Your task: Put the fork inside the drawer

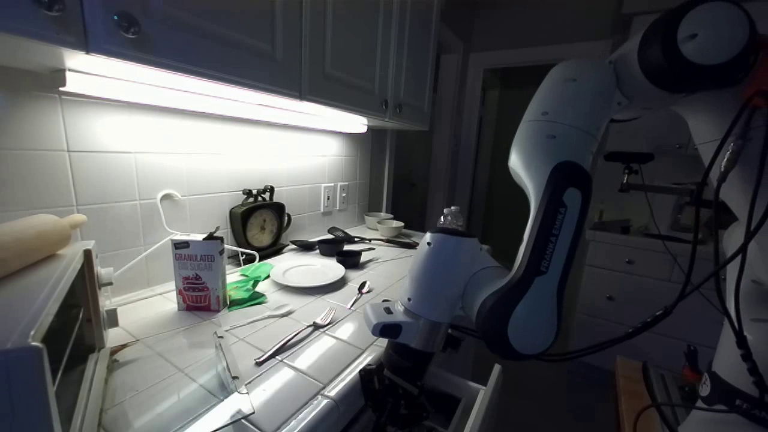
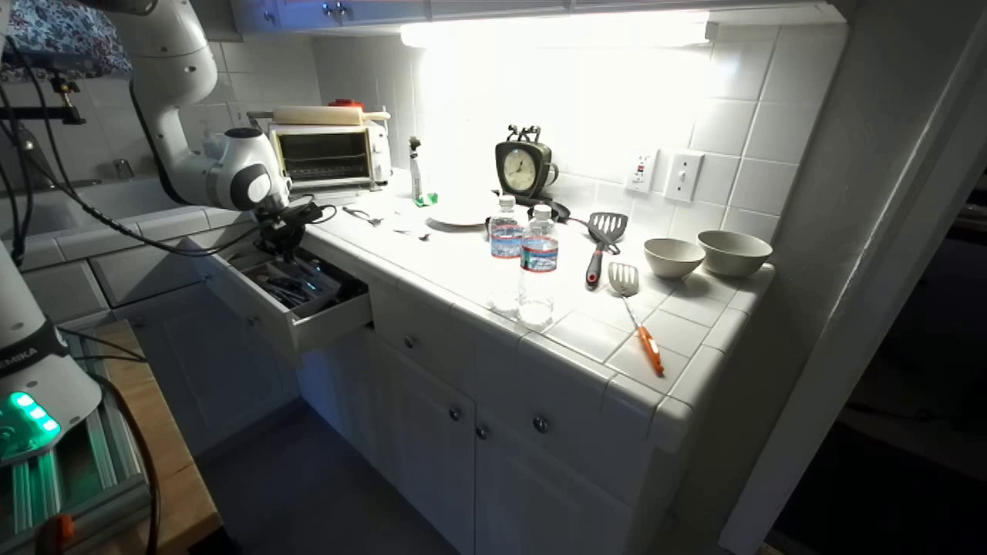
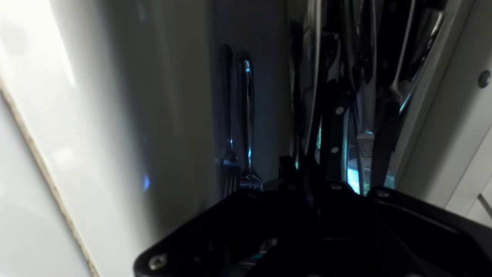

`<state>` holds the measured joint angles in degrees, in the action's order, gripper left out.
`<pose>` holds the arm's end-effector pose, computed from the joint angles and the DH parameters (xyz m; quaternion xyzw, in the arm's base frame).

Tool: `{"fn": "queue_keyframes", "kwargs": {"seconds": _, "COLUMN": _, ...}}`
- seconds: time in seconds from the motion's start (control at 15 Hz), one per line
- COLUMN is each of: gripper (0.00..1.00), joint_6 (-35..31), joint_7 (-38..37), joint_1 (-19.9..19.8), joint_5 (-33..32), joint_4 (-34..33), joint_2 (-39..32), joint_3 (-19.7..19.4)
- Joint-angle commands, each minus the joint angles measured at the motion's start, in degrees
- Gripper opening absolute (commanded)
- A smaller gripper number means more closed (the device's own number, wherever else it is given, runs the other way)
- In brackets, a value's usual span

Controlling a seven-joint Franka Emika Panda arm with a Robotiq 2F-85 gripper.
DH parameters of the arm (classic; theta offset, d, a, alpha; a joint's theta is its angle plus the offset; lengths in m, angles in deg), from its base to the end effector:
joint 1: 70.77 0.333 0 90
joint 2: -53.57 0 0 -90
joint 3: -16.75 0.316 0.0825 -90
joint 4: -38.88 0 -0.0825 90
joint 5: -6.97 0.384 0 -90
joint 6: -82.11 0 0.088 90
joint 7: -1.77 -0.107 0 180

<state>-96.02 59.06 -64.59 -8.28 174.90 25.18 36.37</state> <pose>0.4545 0.2538 0.1587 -0.6689 -0.7278 -0.1510 0.0138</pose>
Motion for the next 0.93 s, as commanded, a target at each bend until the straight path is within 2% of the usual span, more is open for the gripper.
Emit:
{"fn": "queue_keyframes", "kwargs": {"seconds": 0.0, "gripper": 0.02, "joint_6": -2.54, "joint_7": -1.92, "joint_1": 2.70, "joint_5": -3.23, "joint_4": -2.26, "joint_2": -2.51, "joint_3": -2.67}}
{"fn": "queue_keyframes", "kwargs": {"seconds": 0.53, "gripper": 0.02, "joint_6": -6.08, "joint_7": -3.60, "joint_1": 8.42, "joint_5": -5.49, "joint_4": -3.06, "joint_2": -3.91, "joint_3": -7.72}}
{"fn": "queue_keyframes", "kwargs": {"seconds": 0.6, "gripper": 0.02, "joint_6": -6.98, "joint_7": -1.89, "joint_1": 10.29, "joint_5": -3.34, "joint_4": -2.92, "joint_2": -3.95, "joint_3": -9.16}}
{"fn": "queue_keyframes", "kwargs": {"seconds": 0.87, "gripper": 0.02, "joint_6": -10.11, "joint_7": -2.28, "joint_1": 15.42, "joint_5": -2.48, "joint_4": -2.62, "joint_2": -4.39, "joint_3": -13.65}}
